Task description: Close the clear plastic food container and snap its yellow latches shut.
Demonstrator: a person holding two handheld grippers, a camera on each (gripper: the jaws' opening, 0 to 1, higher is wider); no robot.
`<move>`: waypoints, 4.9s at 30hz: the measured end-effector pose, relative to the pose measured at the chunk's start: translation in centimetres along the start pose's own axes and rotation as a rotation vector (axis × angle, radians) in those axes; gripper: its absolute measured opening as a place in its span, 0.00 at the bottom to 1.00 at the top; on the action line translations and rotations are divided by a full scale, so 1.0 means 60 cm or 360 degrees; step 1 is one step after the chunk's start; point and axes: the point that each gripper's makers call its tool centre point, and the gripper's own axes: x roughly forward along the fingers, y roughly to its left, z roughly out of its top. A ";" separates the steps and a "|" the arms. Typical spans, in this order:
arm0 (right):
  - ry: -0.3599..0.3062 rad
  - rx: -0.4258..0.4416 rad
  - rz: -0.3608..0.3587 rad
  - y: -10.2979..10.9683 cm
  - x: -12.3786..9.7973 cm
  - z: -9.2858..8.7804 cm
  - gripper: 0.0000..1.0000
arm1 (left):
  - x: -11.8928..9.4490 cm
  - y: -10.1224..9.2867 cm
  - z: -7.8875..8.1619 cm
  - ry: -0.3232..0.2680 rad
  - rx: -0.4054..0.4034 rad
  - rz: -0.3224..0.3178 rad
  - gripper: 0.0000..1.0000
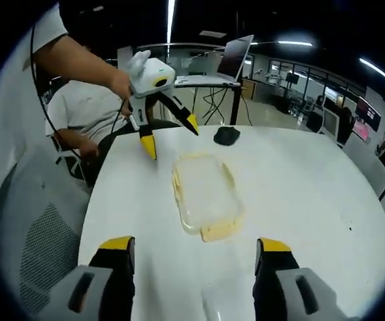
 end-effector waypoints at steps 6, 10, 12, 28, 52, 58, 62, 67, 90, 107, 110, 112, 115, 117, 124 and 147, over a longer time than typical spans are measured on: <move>0.0032 -0.0049 0.0035 -0.010 0.014 0.004 0.71 | 0.006 0.017 -0.002 0.0039 0.0059 -0.0017 0.65; 0.0041 -0.0051 0.0059 -0.018 0.022 0.003 0.71 | 0.011 0.019 0.001 0.0037 0.0097 -0.0058 0.65; 0.0071 -0.0088 0.0074 -0.020 0.027 -0.002 0.71 | 0.015 0.022 -0.003 0.0065 0.0136 -0.0073 0.63; 0.0145 -0.0193 0.0194 -0.034 0.064 -0.001 0.68 | 0.039 0.023 -0.014 0.0162 0.0296 -0.0184 0.56; 0.0315 -0.0289 0.0246 -0.057 0.112 -0.018 0.63 | 0.052 0.023 -0.028 0.0254 0.0482 -0.0330 0.48; 0.0360 -0.0296 0.0278 -0.057 0.121 -0.026 0.60 | 0.056 0.027 -0.034 0.0280 0.0492 -0.0345 0.46; 0.0398 -0.0279 0.0286 -0.059 0.125 -0.032 0.59 | 0.057 0.027 -0.035 0.0289 0.0495 -0.0366 0.44; 0.0411 -0.0245 0.0295 -0.061 0.127 -0.036 0.55 | 0.060 0.035 -0.039 0.0309 0.0466 -0.0360 0.40; 0.0466 -0.0339 0.0290 -0.065 0.138 -0.040 0.46 | 0.069 0.029 -0.037 0.0320 0.0424 -0.0460 0.40; 0.0509 -0.0335 0.0274 -0.058 0.134 -0.045 0.36 | 0.067 0.031 -0.041 0.0333 0.0431 -0.0468 0.37; 0.0522 -0.0343 0.0269 -0.055 0.135 -0.045 0.36 | 0.066 0.029 -0.040 0.0335 0.0440 -0.0468 0.36; 0.0524 -0.0344 0.0273 -0.056 0.134 -0.045 0.36 | 0.067 0.029 -0.041 0.0346 0.0438 -0.0466 0.36; 0.0530 -0.0347 0.0279 -0.056 0.133 -0.044 0.36 | 0.067 0.029 -0.040 0.0357 0.0433 -0.0464 0.36; 0.0536 -0.0350 0.0281 -0.056 0.133 -0.044 0.36 | 0.067 0.029 -0.040 0.0361 0.0440 -0.0464 0.35; 0.0560 -0.0355 0.0298 -0.056 0.133 -0.044 0.36 | 0.068 0.027 -0.039 0.0389 0.0477 -0.0469 0.36; 0.0722 -0.0380 0.0298 -0.063 0.133 -0.047 0.34 | 0.072 0.024 -0.038 0.0474 0.0540 -0.0484 0.37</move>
